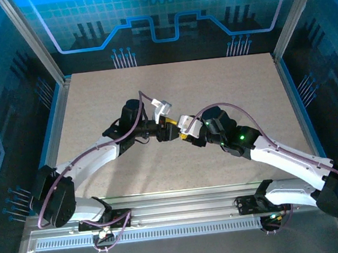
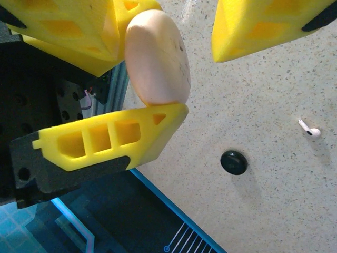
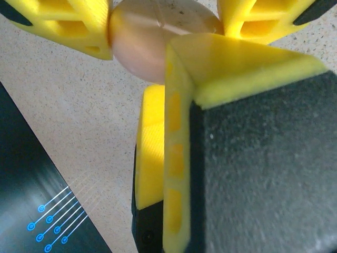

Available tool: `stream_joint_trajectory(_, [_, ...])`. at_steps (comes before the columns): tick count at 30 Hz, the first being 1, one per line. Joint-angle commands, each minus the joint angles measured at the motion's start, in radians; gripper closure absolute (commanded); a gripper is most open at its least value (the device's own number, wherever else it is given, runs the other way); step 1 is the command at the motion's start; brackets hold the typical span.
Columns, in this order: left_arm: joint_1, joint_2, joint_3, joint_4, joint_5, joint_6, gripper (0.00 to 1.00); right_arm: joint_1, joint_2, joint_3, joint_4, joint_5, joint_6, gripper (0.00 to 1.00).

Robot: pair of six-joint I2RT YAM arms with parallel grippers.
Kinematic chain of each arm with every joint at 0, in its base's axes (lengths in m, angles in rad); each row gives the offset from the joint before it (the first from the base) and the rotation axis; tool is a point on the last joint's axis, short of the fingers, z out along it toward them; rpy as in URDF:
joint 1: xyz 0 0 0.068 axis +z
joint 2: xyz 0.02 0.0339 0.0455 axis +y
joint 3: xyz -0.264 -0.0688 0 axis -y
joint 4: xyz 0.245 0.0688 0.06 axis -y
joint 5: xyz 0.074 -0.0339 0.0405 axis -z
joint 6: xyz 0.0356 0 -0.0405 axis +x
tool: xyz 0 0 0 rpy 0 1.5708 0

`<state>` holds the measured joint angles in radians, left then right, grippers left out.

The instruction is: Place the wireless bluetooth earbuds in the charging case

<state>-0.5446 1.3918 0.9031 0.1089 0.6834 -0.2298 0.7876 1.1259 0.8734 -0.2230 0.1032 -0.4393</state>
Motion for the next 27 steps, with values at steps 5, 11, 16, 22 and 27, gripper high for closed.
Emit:
stream_joint_trajectory(5, [-0.018, 0.029, 0.046, -0.02, -0.016, 0.015, 0.57, 0.023, 0.004, 0.045, 0.027, -0.016, -0.01, 0.57])
stream_joint_trajectory(11, [-0.019, 0.033, 0.054, -0.025, 0.002, 0.018, 0.73, 0.027, 0.007, 0.044, 0.033, -0.015, -0.01, 0.57])
stream_joint_trajectory(16, [-0.02, 0.029, 0.053, -0.026, 0.015, 0.024, 0.81, 0.028, 0.006, 0.039, 0.043, -0.004, -0.005, 0.56])
stream_joint_trajectory(22, [-0.018, 0.009, 0.044, -0.032, -0.015, 0.053, 0.88, 0.024, -0.004, 0.032, 0.054, 0.018, 0.02, 0.37])
stream_joint_trajectory(27, [0.016, -0.009, 0.013, 0.01, -0.048, 0.072, 0.89, -0.035, -0.049, 0.015, 0.02, -0.076, 0.083, 0.33])
